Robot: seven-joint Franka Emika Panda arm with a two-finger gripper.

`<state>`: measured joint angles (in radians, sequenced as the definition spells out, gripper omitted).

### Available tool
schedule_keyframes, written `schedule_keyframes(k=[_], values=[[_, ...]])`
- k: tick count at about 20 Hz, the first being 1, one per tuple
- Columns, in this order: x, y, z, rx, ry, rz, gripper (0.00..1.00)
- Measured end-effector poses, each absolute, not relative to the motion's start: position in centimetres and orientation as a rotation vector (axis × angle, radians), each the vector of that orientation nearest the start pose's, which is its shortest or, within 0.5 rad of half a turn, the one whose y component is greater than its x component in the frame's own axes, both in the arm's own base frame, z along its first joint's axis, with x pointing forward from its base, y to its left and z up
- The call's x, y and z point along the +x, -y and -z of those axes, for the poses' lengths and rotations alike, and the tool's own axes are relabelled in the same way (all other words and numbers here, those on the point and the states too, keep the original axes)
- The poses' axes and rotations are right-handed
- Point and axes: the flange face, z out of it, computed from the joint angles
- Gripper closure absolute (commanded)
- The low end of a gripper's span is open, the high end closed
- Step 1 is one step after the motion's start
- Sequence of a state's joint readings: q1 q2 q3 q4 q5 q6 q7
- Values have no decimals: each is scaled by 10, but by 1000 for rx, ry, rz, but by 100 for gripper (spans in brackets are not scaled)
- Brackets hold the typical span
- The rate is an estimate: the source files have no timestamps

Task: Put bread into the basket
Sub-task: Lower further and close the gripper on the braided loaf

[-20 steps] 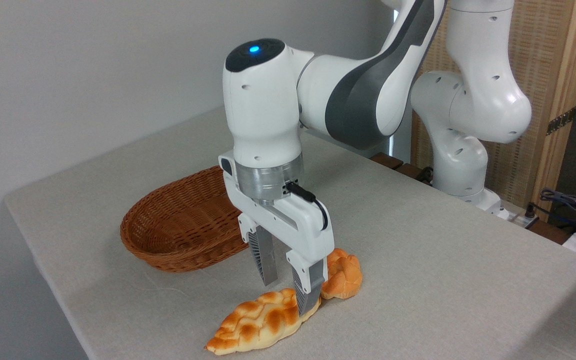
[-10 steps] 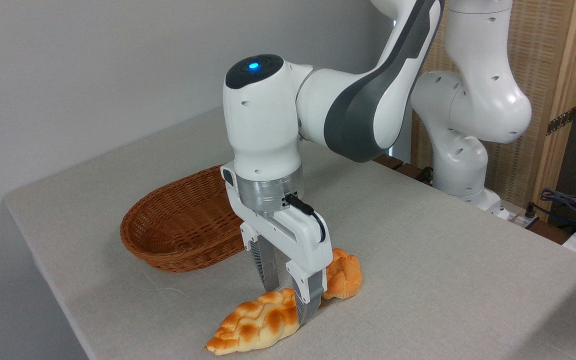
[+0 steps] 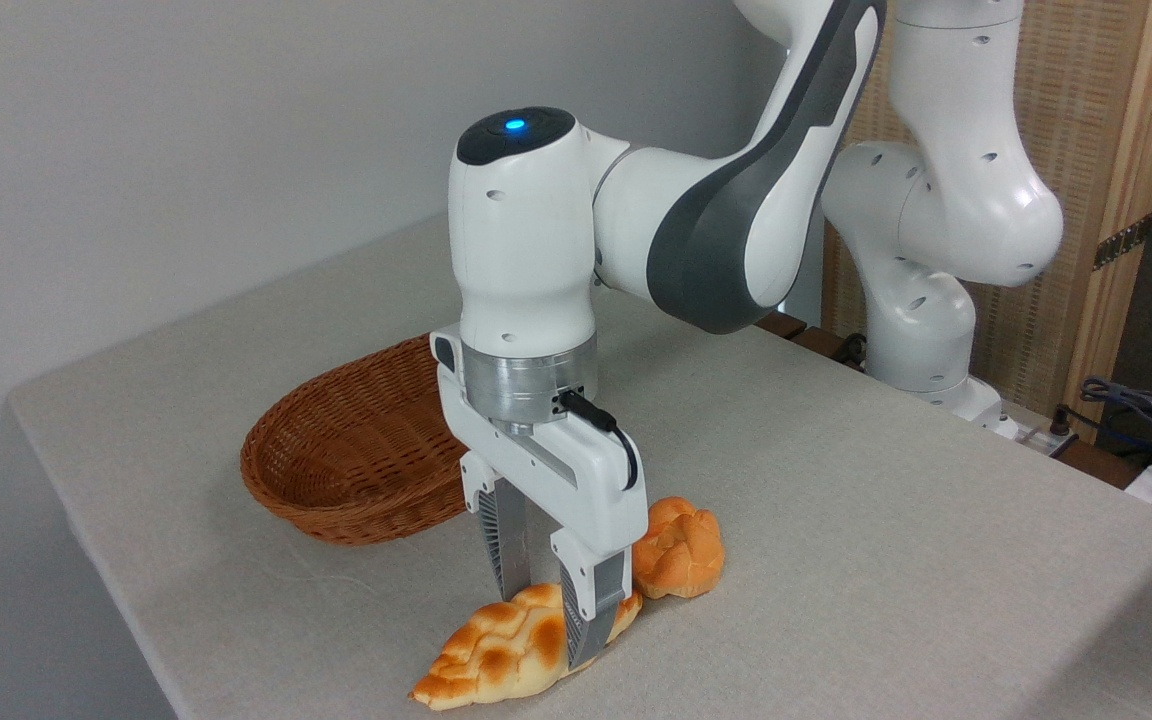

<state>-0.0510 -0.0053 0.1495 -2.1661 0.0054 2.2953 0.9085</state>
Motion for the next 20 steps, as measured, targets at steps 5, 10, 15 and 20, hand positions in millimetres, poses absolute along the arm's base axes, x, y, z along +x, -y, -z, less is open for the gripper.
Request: schedule_keyframes(k=[5, 10, 15, 20], values=[[549, -54, -404, -2808, -1210, 197, 57], [550, -54, -402, -2805, -1208, 203, 67], [550, -54, -402, -2805, -1209, 203, 67], [550, -54, -402, -2805, -1209, 203, 67]])
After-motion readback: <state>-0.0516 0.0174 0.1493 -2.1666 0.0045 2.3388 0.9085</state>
